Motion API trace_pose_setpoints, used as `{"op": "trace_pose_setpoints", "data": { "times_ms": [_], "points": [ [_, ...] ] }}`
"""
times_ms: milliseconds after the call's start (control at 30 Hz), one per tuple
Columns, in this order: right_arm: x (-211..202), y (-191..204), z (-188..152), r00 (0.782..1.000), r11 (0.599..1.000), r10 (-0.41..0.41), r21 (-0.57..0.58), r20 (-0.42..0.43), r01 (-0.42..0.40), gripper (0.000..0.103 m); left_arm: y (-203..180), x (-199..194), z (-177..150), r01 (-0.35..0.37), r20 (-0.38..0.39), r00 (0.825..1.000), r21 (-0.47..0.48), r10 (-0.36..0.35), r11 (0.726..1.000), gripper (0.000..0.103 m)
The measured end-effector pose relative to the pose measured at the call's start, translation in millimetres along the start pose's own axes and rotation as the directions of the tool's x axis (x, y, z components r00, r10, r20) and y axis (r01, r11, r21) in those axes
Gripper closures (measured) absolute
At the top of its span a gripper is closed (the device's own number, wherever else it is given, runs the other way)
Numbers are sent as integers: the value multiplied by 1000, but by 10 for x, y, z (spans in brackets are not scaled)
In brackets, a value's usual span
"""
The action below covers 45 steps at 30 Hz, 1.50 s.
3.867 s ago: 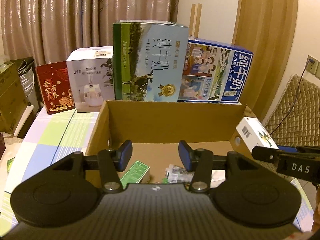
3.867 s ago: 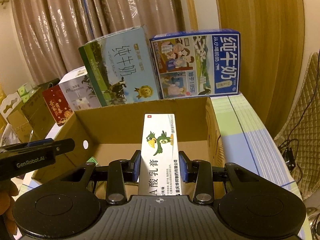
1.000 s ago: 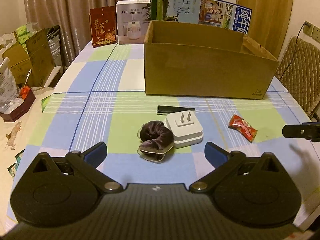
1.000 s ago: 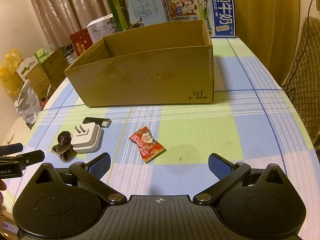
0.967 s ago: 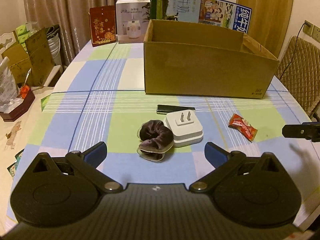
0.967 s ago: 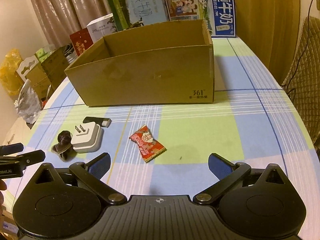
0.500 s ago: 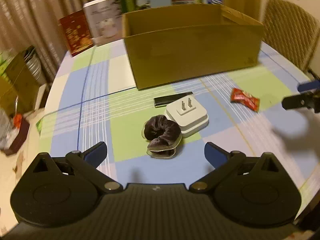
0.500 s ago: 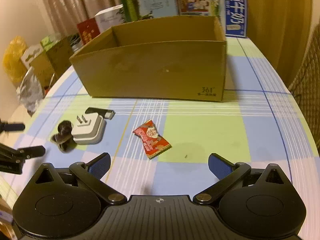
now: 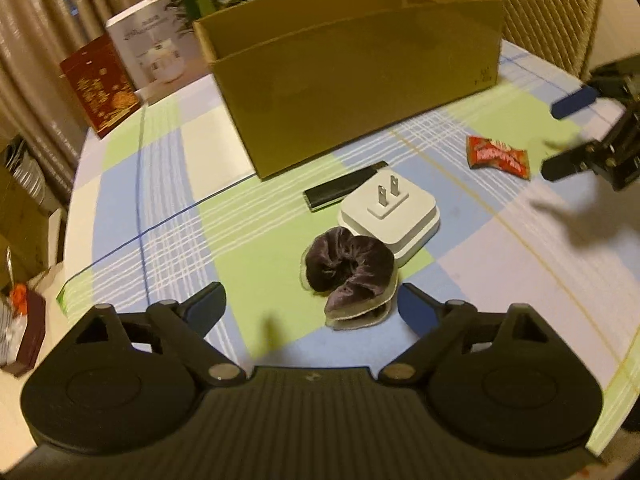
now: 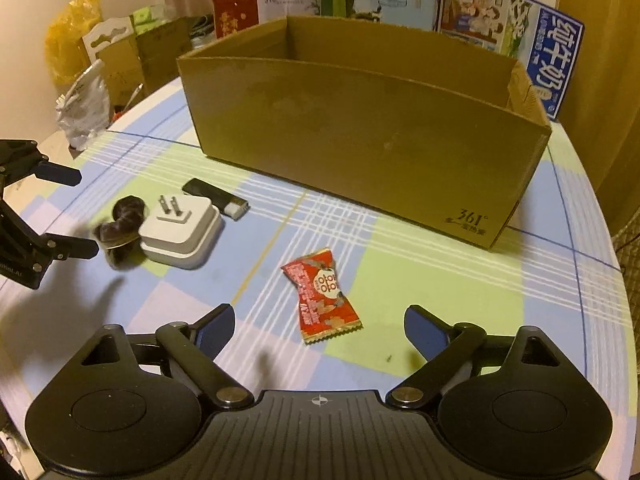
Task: Organize objects
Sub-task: 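Grasp the red candy packet with the right tool while the left tool grasps the brown scrunchie, then carry the red candy packet and scrunchie in both tools over the cardboard box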
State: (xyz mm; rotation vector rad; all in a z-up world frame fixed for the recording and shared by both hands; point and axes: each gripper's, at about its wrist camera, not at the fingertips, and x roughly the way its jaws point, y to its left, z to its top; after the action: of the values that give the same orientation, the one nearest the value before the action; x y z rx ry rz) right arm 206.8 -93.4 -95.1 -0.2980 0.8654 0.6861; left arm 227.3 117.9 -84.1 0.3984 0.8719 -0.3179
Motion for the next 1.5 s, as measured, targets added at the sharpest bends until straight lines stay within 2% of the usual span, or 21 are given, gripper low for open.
{"op": "trace_pose_setpoints", "data": {
  "times_ms": [100, 233, 433, 567, 733, 1067, 1267, 1400, 1500],
  "points": [
    [81, -15, 38, 1000, 1000, 0, -9, -14, 0, 14, 12, 116, 20, 23, -9, 1000, 34, -23, 999, 16],
    [172, -61, 62, 1000, 1000, 1, -7, -30, -1, 14, 79, 250, 45, 74, -9, 997, 21, -74, 997, 21],
    [257, -114, 82, 999, 1000, 6, -2, -46, -6, 15, 83, 373, 74, 116, -24, 993, 24, -115, 993, 41],
    [278, -135, 85, 998, 1000, 15, 5, -56, -15, 24, 46, 376, 85, 139, -31, 990, 32, -138, 990, 62],
    [296, -114, 81, 997, 1000, 24, 3, -67, -24, 35, 38, 334, 107, 143, -52, 988, 5, -143, 990, 77],
    [389, -113, 115, 997, 999, 29, -13, -70, -30, 50, 39, 67, 192, 113, -19, 993, -122, -116, 986, 80],
    [478, -62, 138, 997, 999, 24, -35, -80, -27, 59, -72, 25, 278, 132, 16, 991, -128, -131, 983, 80],
    [493, -48, 158, 997, 999, 23, -31, -80, -26, 73, -105, 24, 364, 131, 33, 991, -136, -128, 982, 80],
    [495, -41, 171, 996, 999, 26, -21, -87, -28, 76, -105, 41, 412, 126, 33, 992, -150, -122, 981, 80]
  ]
}}
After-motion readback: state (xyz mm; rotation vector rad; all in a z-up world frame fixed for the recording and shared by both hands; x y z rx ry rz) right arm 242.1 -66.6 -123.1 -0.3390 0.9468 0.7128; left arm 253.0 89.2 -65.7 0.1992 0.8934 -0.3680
